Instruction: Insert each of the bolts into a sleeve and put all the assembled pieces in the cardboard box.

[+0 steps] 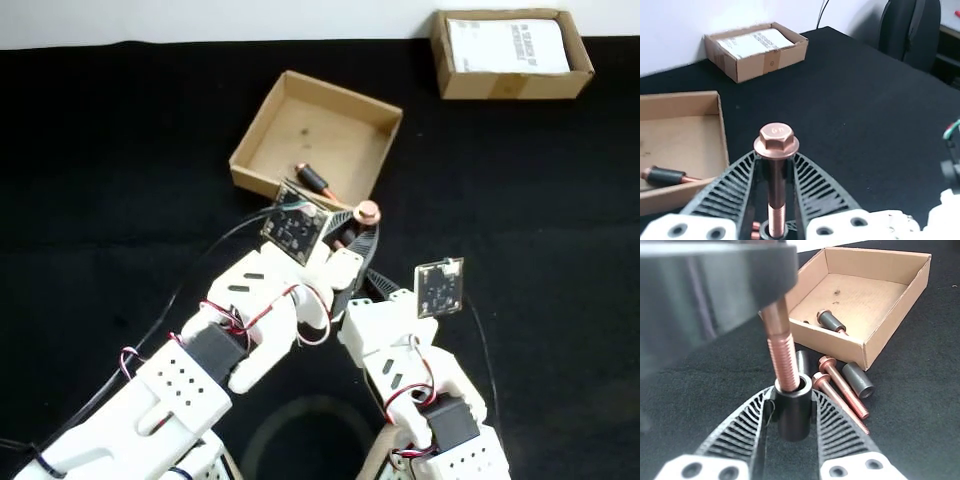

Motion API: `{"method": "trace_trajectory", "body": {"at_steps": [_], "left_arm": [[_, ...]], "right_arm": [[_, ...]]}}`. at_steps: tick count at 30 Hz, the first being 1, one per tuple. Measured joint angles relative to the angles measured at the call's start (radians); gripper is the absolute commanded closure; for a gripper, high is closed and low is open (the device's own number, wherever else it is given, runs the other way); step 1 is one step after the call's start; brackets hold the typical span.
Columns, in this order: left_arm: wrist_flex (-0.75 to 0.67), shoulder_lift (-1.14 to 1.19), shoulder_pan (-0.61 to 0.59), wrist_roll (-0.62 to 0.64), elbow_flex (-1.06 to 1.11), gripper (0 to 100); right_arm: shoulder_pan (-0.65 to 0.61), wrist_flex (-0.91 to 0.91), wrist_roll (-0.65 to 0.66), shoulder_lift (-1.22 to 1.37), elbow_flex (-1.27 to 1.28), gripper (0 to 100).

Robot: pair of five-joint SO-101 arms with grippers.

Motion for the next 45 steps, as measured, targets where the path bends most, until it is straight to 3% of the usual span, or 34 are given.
{"method": "trace_trajectory", "body": {"at_steps": [7,17,22,28,35,39,45], "left_arm": [[-0.075,0.078,0.003,-0.071,0.000,99],[-0.009,0.077,0.002,-0.074,0.041,99],[0.107,0.026,-0.002,-0.072,0.041,98],[0.341,-0.055,-0.008,-0.074,0.031,77],[0.672,-0.129,-0.026,-0.074,-0.066,77],[0.804,-0.166,-0.049,-0.091,-0.110,82],[0.941,-0.324,-0.195,-0.221,-0.110,100]], "right_arm": [[0.002,0.000,0.000,0.000,0.000,99.1],[-0.002,0.000,0.003,0.000,0.000,99.1],[-0.003,0.000,0.005,0.002,0.002,99.1],[-0.003,0.000,0.005,0.002,0.002,99.1],[-0.005,0.003,0.005,0.002,0.002,99.1],[0.003,0.003,0.025,0.003,0.002,99.1],[0.195,0.002,0.141,0.002,-0.029,99.1]]}}
